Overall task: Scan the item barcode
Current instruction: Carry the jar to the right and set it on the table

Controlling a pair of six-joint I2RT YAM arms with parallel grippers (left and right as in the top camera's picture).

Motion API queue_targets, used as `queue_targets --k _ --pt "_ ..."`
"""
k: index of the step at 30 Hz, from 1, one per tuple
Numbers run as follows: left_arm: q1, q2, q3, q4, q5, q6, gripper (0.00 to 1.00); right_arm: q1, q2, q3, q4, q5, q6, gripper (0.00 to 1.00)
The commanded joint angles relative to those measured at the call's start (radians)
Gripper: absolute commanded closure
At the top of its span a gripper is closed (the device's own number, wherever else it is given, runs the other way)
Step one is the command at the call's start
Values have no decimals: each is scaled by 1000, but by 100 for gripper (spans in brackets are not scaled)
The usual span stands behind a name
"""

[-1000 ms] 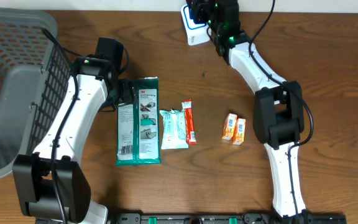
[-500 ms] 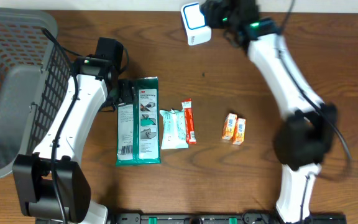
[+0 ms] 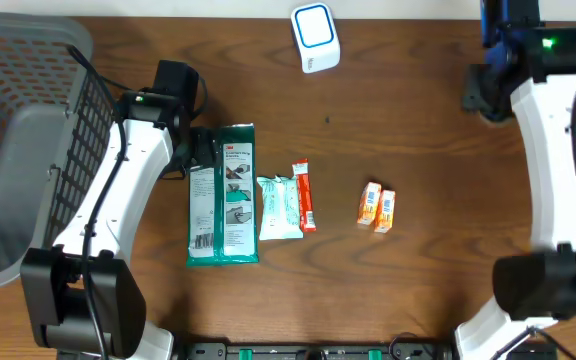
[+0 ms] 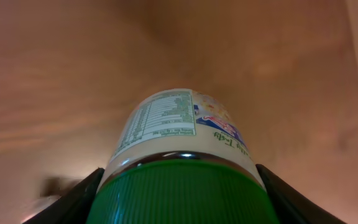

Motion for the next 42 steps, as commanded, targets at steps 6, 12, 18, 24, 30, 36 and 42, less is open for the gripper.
queue_targets --k 6,12,18,24,30,36,42 --pt "2 -3 14 -5 -9 1 13 -233 8 -341 295 29 64 98" --pt "2 -3 14 -5 -9 2 13 -389 8 -532 536 -176 64 99" --pt "2 -3 14 -5 -9 2 13 -507 9 -638 663 -414 64 69" --pt "2 -3 14 -5 -9 2 13 -552 9 -647 662 -431 64 1" --pt "2 -3 14 -5 -9 1 13 -553 9 -647 658 -433 64 1" --pt "2 -3 14 -5 -9 1 13 -553 -16 -639 635 -463 64 1" --pt "2 -3 14 -5 -9 1 13 -551 -136 -624 582 -466 102 1"
